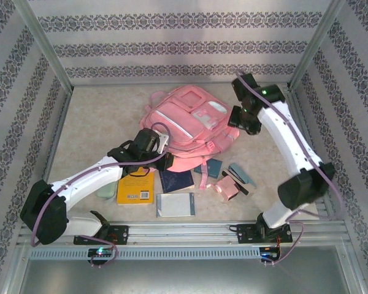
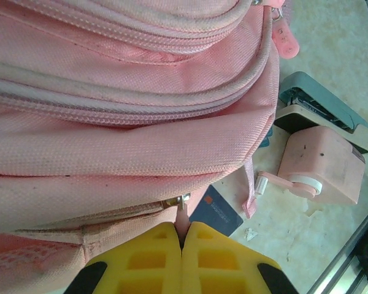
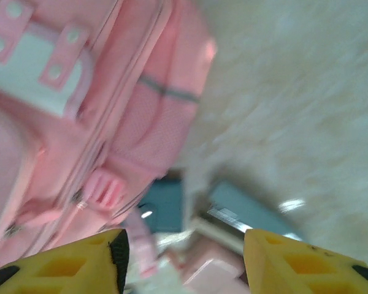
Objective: Pack the student bag
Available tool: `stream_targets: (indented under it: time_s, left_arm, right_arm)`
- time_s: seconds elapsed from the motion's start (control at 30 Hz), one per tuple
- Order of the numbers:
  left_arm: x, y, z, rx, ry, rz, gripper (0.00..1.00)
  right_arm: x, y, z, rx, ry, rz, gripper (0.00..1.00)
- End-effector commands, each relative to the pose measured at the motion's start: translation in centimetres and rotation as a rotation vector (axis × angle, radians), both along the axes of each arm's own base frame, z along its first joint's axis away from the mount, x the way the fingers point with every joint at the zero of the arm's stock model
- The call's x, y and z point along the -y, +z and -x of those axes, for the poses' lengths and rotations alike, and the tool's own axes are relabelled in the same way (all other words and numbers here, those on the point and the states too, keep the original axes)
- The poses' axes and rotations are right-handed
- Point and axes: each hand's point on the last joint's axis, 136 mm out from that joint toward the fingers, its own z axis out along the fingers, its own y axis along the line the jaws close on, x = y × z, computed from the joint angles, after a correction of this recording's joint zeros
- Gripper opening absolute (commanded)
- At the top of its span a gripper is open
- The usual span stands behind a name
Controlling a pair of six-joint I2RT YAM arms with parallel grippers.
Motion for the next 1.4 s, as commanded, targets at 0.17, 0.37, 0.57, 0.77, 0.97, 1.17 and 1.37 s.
stream_targets:
  time_s: [0.17,0.37,0.57,0.77,0.97,1.17,1.37]
  left_arm:
    - [2.6,3.0,-0.8,0.044,-0.025,0.048,0.00]
    - [3.1,3.3,-0.6,0.030,-0.037,0.044,0.00]
    - [3.3,3.4,-0.7,0.025,-0.042,0.034,0.00]
    - [3.8,3.4,-1.0,0.015,-0.042,0.038,0.00]
    - [4.2,3.3,-1.3,0.007,-0.044,0.034,0.00]
    - [4.3,3.1,-1.5,0.007,-0.047,0.030,0.00]
    - [4.5,2.7,-1.5,0.000,-0.058,0.022,0.00]
  right_arm:
    - [-10.9,-4.3,1.7,-0.050,-0.248,-0.825,0.57]
    - [-13.4,-6.6,1.3,-0.026,-0.430,-1.009,0.58]
    - [-14.5,-5.1,0.8,0.046,-0.408,-1.045,0.57]
    - [-14.1,-4.6,1.0,0.091,-0.421,-1.045,0.50]
    - [-14.2,-4.1,0.9,0.114,-0.396,-1.060,0.43]
    - [-15.0,-4.6,1.3,0.079,-0.370,-1.047,0.46]
    - [-15.8,-5.4,2.0,0.039,-0.357,-1.028,0.47]
